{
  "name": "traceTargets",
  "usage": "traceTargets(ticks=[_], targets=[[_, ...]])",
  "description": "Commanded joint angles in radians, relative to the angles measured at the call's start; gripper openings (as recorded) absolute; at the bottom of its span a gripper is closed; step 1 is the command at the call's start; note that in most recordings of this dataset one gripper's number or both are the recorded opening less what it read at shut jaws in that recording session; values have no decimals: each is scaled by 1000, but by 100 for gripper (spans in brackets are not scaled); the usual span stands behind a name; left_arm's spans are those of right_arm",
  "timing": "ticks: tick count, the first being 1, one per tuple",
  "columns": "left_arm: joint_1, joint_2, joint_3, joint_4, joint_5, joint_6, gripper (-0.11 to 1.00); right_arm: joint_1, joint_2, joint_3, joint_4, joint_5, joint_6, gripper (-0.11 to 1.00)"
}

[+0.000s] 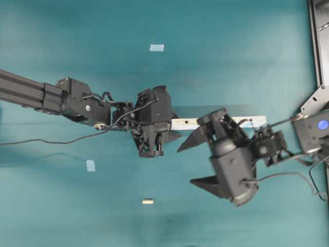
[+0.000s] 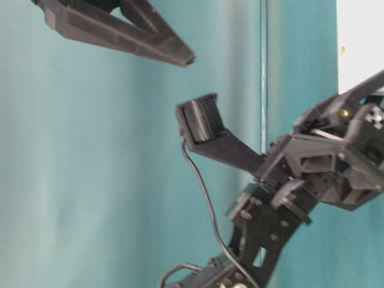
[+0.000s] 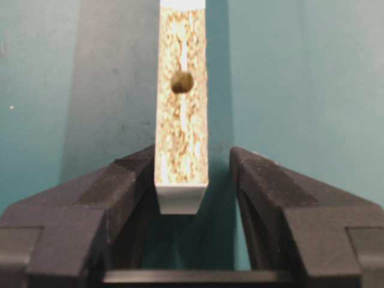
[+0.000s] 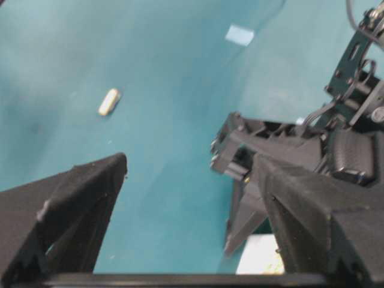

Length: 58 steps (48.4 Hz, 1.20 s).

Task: Move the wooden board into place and insert the rod into its hole.
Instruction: 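Swing the right gripper down over the wooden dowel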

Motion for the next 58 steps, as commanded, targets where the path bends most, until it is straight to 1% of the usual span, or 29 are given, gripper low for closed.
traceTargets(ticks=[1, 5, 12, 17, 22, 27, 33, 49, 53, 58], targets=[[-15, -5, 6, 2, -48, 14, 48, 18, 26, -71, 9, 71, 32, 99], [-14, 12, 25, 2, -101, 20, 48, 31, 77, -127, 11, 150, 87, 99], [-14, 35, 41, 2, -158, 20, 48, 49, 183, -244, 11, 282, 195, 99], [-11, 49, 48, 2, -184, 21, 48, 57, 255, -321, 11, 357, 252, 99], [-2, 64, 54, 2, -209, 21, 48, 63, 324, -391, 11, 414, 293, 98], [9, 72, 63, 2, -224, 21, 48, 71, 391, -446, 11, 448, 318, 97], [23, 72, 77, 2, -232, 21, 48, 78, 468, -503, 11, 448, 341, 95], [40, 67, 104, 2, -244, 21, 48, 78, 604, -583, 9, 442, 400, 94], [40, 67, 104, 2, -244, 21, 48, 78, 626, -606, 9, 446, 411, 90], [40, 66, 104, 2, -244, 21, 48, 77, 652, -641, 11, 468, 416, 83]])
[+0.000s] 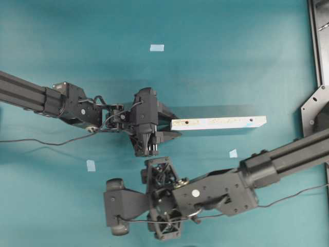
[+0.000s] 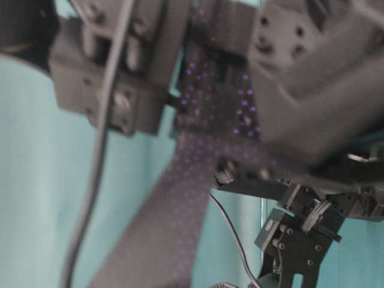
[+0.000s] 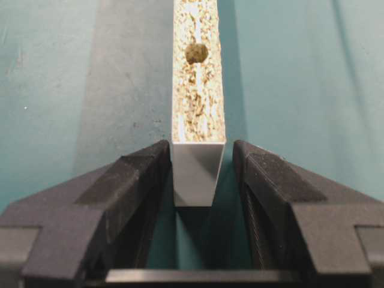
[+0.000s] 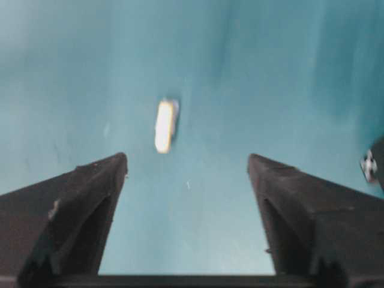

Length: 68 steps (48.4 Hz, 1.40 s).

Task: Move the wooden board into place and insert the rod into its hole.
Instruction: 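Swing the right gripper down over the wooden dowel, then lower the right gripper and close it on the wooden dowel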

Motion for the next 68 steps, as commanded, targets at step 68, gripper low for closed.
traceTargets(ticks=[68], targets=[[31, -5, 23, -6, 9, 8, 48, -18, 117, -126, 46, 48, 44, 58]])
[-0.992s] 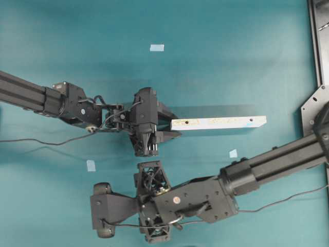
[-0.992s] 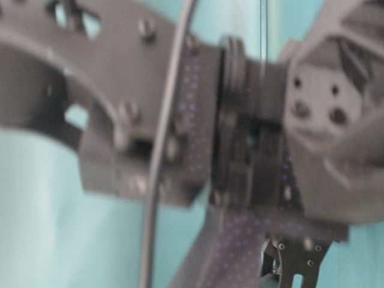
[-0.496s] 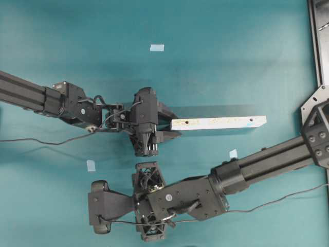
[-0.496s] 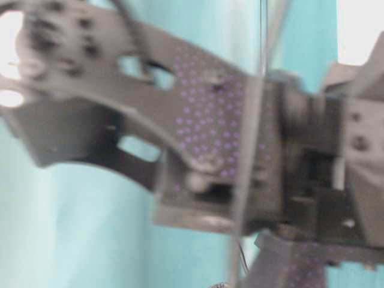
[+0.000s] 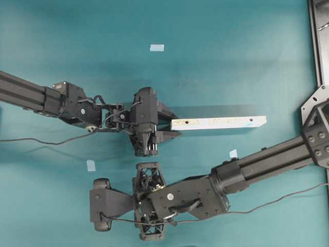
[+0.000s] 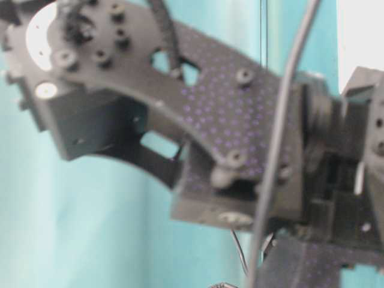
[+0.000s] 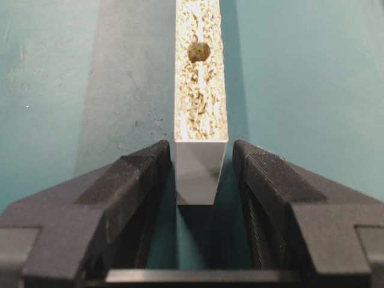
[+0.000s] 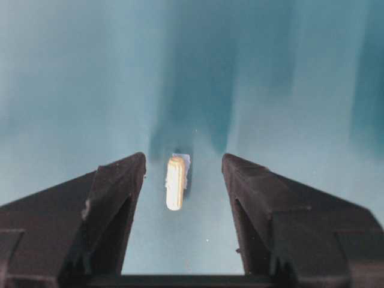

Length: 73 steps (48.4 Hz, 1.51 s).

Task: Move the wooden board into place and insert the rod into its hole.
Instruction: 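Lower the right gripper and close it on the wooden dowel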

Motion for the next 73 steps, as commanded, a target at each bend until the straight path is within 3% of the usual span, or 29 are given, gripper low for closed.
traceTargets(ticks=[1, 54, 63, 73], targets=[[29, -3, 21, -3, 9, 6, 48, -3, -23, -3, 0, -11, 2, 58], [29, -3, 17, -3, 9, 5, 48, -3, -23, 31, 2, -80, -2, 57], [28, -3, 17, -3, 9, 5, 48, -3, -25, 31, 3, -74, -2, 47], [28, -3, 14, -3, 9, 5, 48, -3, -23, 32, 5, -71, -2, 46]])
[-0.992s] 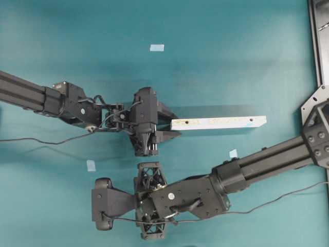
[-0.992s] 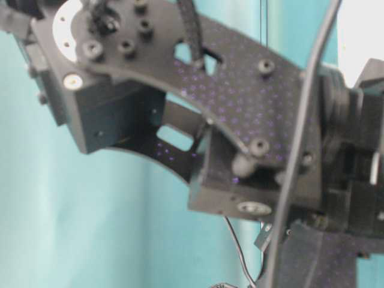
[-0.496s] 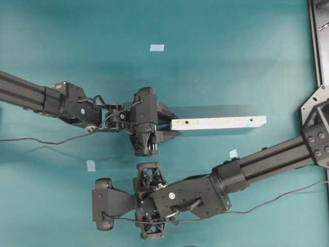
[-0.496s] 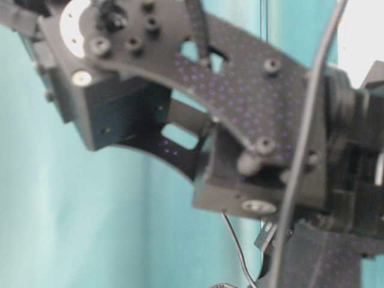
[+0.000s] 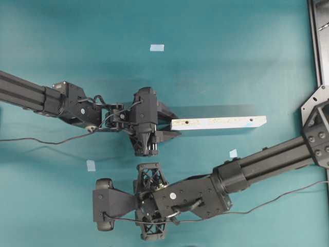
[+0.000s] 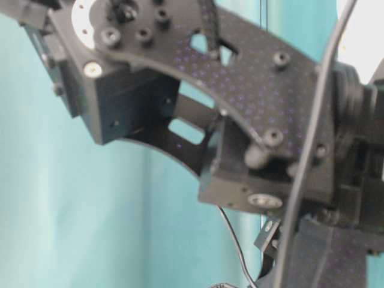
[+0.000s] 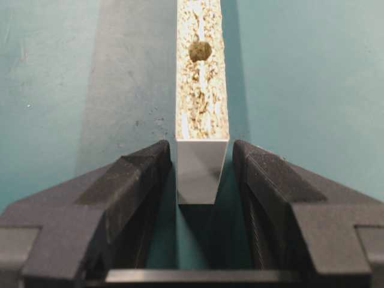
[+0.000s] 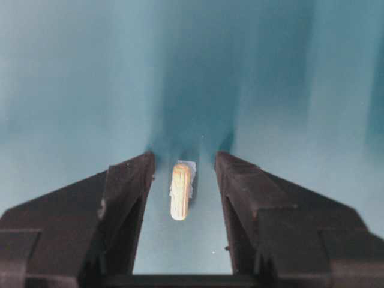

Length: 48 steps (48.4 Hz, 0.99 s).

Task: Move the wooden board into place and insert the rod into its hole.
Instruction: 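Lower the right gripper and close it on the wooden dowel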

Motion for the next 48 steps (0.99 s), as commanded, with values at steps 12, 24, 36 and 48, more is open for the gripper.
traceTargets(ticks=[12, 24, 36, 48], targets=[[28, -3, 12, -3, 9, 6, 48, -3, -21, -2, 5, 5, 9, 44], [28, -3, 12, -5, 9, 6, 48, -3, -21, 0, 12, 8, 9, 21], [28, -3, 12, -3, 9, 5, 48, -3, -23, 0, 12, 9, 14, 19], [28, -3, 12, -5, 9, 5, 48, -3, -25, -3, 6, 28, 14, 11]])
